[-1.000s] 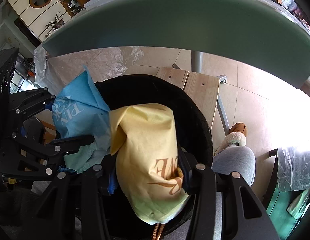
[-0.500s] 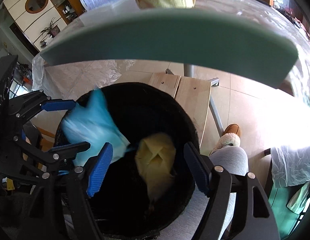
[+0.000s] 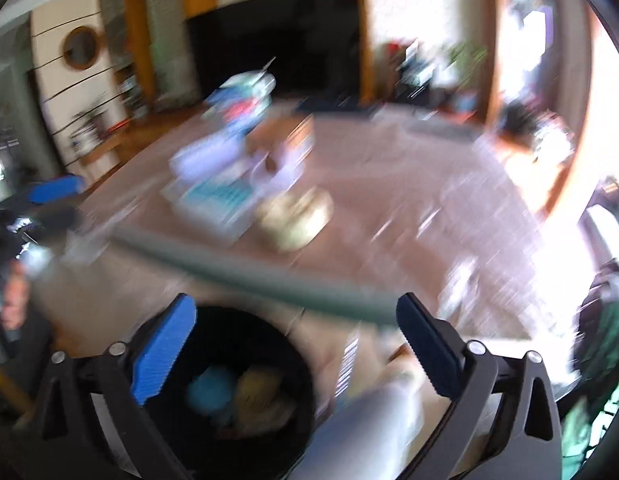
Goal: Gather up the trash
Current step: 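Grasp the purple plastic rack with the left tool while the right tool grasps the beige cloth bundle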
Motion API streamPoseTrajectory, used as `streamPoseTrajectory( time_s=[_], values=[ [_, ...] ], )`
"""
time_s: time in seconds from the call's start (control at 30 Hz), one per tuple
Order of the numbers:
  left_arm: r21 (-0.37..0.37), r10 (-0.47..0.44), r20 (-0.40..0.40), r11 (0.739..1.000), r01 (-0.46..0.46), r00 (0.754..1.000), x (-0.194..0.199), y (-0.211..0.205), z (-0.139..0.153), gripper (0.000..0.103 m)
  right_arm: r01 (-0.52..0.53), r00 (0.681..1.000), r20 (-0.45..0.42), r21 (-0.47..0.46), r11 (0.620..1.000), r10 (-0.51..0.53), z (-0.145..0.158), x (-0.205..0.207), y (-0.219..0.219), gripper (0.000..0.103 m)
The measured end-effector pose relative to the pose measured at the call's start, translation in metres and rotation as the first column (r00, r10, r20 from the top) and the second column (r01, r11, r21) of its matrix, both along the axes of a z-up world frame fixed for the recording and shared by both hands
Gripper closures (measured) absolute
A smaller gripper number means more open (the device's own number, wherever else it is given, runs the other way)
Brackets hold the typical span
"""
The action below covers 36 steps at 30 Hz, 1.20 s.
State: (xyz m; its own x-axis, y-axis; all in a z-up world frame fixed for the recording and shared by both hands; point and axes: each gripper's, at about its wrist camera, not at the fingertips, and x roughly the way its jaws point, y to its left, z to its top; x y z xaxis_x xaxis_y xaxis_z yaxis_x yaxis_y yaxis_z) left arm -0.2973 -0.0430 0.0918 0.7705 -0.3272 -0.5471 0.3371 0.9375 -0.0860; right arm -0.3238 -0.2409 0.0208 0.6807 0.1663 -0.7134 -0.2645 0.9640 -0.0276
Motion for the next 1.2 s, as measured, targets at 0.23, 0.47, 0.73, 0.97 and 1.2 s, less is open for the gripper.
streamPoseTrajectory(
  time_s=[0.23, 0.47, 0.73, 0.97, 1.2],
  values=[
    [-0.11, -0.043, -0.239, 0.994, 0.017, 0.97, 0.075, 0.016, -0.014, 0.002, 0.003, 0.996, -0.088, 0.057, 0.998, 0.002, -0.018, 0.056, -0.001, 0.004],
    [-0.058, -0.034, -0.317, 0.998, 0.016, 0.948, 0.112, 0.003, -0.034, 0.002, 0.033, 0.996, -0.084, 0.006, 0.999, -0.032, -0.028, 0.078, 0.006, 0.004],
    [0.06, -0.01, -0.227, 0.998, 0.024, 0.974, 0.13, -0.01, -0.033, 0.002, 0.02, 0.994, -0.106, 0.039, 0.999, -0.016, -0.033, 0.091, 0.008, 0.004],
    [0.101, -0.051, -0.266, 0.992, 0.08, 0.963, 0.144, -0.019, -0.039, 0.01, -0.028, 0.989, -0.148, -0.015, 0.999, 0.025, -0.045, 0.096, 0.022, 0.016],
    [0.145, -0.083, -0.291, 0.981, 0.13, 0.953, 0.153, -0.029, -0.052, 0.027, -0.032, 0.99, -0.139, -0.034, 0.999, 0.027, -0.048, 0.098, 0.032, 0.017]
  ],
)
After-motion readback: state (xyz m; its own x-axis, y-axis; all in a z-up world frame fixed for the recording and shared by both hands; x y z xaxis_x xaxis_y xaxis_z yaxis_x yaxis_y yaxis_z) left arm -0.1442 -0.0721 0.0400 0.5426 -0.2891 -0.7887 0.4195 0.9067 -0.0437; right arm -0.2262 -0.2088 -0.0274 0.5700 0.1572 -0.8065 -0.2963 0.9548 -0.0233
